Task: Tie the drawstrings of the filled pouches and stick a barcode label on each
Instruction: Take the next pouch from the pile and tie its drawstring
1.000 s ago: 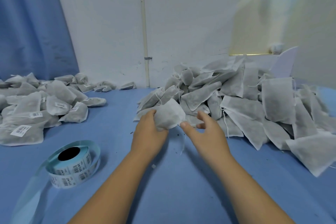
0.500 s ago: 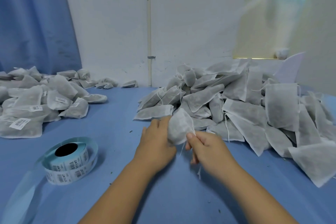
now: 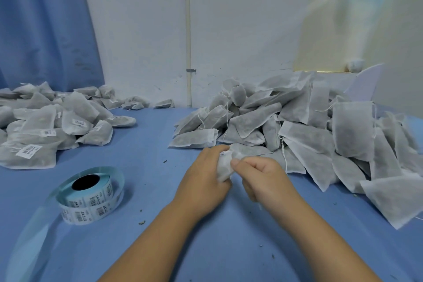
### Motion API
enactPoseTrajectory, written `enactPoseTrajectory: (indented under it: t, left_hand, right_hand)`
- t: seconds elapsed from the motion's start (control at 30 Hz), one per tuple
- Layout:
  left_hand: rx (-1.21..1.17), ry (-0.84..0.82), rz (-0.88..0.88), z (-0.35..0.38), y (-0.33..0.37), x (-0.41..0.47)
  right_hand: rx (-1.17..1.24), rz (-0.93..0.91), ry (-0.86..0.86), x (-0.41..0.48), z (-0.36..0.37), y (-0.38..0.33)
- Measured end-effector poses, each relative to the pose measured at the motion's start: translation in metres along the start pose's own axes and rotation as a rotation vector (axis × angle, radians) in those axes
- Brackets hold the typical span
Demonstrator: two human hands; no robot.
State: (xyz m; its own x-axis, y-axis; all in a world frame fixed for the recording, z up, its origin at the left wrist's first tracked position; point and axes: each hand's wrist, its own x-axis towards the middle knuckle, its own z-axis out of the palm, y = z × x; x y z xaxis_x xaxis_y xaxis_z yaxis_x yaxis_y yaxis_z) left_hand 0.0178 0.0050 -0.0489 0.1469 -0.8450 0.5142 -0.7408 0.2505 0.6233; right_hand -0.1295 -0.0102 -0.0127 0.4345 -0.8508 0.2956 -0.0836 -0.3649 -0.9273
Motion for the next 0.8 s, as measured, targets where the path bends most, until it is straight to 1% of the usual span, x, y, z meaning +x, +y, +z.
enactPoseTrajectory:
  t: [0.13, 0.27, 0.37, 0.43, 0.5, 0.6, 0.7, 0.8]
  left_hand:
    - [-0.002, -0.002, 0.021, -0.002, 0.0, -0.001]
    - [-0.019, -0.035, 0.051, 0.0, -0.001, -0.002]
    - [-0.05, -0.049, 0.067, -0.001, 0.002, -0.003]
    - [-0.067, -0.073, 0.096, 0.001, 0.009, -0.003]
    - [-0.063, -0.132, 0.123, 0.005, 0.017, -0.004]
    - [-0.001, -0.224, 0.132, 0.008, 0.021, -0.007]
    - [0.059, -0.277, 0.125, 0.001, 0.018, -0.007]
    - [0.061, -0.294, 0.142, -0.005, 0.017, -0.006]
  right_hand:
    - [0.185, 0.067, 0.026, -0.001, -0.006, -0.006]
    - [0.478, 0.063, 0.027, -0.002, -0.014, -0.016]
    - [0.731, 0.048, 0.09, 0.0, -0.03, -0.021]
    - [0.818, 0.052, 0.144, 0.001, -0.041, -0.023]
    - [0.842, 0.054, 0.182, 0.002, -0.048, -0.022]
    - [0.806, 0.052, 0.178, 0.003, -0.051, -0.018]
    - [0.686, 0.056, 0.179, 0.003, -0.052, -0.014]
    - [0.532, 0.024, 0.194, 0.002, -0.052, -0.012]
